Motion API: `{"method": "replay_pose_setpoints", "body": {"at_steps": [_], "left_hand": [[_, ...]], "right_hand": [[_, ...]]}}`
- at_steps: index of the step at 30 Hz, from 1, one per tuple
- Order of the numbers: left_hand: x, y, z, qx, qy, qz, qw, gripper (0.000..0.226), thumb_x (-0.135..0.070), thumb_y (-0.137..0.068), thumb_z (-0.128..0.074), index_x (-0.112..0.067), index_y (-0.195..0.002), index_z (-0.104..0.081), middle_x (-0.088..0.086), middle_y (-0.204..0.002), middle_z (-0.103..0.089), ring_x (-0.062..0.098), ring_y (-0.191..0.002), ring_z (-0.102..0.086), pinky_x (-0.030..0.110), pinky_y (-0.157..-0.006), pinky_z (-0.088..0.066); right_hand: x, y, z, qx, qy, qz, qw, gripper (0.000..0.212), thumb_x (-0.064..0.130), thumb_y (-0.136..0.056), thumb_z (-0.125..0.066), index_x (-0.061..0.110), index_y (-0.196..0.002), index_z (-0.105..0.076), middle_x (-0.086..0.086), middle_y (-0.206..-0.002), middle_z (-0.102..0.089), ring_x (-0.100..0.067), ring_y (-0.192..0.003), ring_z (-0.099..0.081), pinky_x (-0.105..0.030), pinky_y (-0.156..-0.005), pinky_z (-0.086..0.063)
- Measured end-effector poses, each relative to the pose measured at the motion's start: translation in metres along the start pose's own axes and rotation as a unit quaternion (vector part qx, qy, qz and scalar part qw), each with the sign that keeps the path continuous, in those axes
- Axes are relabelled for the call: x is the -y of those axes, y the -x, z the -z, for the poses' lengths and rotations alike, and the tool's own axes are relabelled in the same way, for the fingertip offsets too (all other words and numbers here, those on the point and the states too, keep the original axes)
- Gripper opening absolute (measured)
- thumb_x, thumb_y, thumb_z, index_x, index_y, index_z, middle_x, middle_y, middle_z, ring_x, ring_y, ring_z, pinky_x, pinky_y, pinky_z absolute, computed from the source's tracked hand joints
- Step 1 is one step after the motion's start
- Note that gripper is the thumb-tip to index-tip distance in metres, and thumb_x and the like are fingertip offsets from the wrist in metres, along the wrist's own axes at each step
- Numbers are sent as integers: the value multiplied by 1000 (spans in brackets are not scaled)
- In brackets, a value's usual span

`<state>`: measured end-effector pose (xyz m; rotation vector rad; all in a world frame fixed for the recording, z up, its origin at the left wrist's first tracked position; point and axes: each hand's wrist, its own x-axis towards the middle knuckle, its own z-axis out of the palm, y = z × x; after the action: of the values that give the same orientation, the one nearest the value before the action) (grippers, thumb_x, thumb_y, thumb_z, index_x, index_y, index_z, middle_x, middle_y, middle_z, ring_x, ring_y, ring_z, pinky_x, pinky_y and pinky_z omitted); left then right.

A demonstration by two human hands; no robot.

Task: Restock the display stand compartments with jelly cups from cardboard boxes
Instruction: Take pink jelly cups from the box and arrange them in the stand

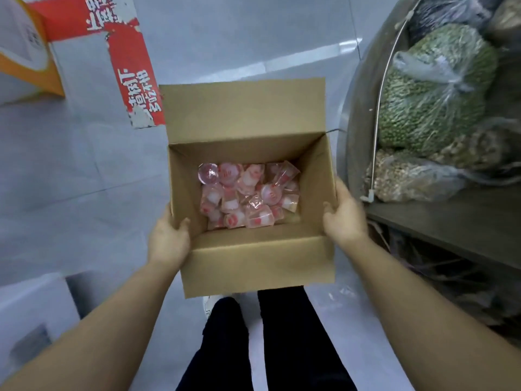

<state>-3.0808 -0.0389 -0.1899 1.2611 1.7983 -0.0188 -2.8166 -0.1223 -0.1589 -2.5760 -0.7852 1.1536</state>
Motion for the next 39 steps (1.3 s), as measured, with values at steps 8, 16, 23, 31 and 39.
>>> {"method": "replay_pose_setpoints", "body": {"at_steps": [8,16,23,31,39], "left_hand": [[71,49,-42,-44,55,-2,998,37,-6,-91,-49,-20,-126,-52,-9,-100,-58,14,-94,-54,22,-82,-37],[96,68,-60,-20,-22,-26,999,56,-3,-85,-56,-13,-137,-39,11,-130,-51,29,-120,-48,31,-96,-36],[65,70,-74,-11,-66,-247,967,43,-1,-81,-57,-12,-121,-52,7,-116,-53,23,-108,-50,22,-90,-34],[83,0,-152,136,-176,38,974,79,-25,-84,-61,2,-143,-14,20,-149,-15,34,-138,-18,35,-113,-16],[91,-18,-179,61,-326,35,943,53,-19,-92,-50,-3,-137,-25,21,-139,-20,34,-126,-27,35,-105,-27]], "right_hand": [[-70,40,-40,-22,-14,11,1000,60,2,-88,-46,24,-143,-32,-17,-116,-62,-32,-104,-59,-38,-92,-47],[-113,59,-61,20,-76,-39,996,54,1,-91,-48,15,-141,-34,-10,-130,-55,-26,-118,-53,-36,-98,-43],[-79,54,-65,20,0,211,977,28,8,-84,-56,18,-110,-59,5,-82,-59,-6,-75,-55,-16,-70,-42],[-106,-5,-166,275,301,82,909,45,17,-91,-46,14,-135,-40,-13,-137,-45,-31,-127,-41,-36,-103,-38],[-113,-21,-195,234,434,169,854,43,10,-92,-36,10,-135,-38,-12,-139,-37,-29,-130,-31,-37,-106,-27]]}}
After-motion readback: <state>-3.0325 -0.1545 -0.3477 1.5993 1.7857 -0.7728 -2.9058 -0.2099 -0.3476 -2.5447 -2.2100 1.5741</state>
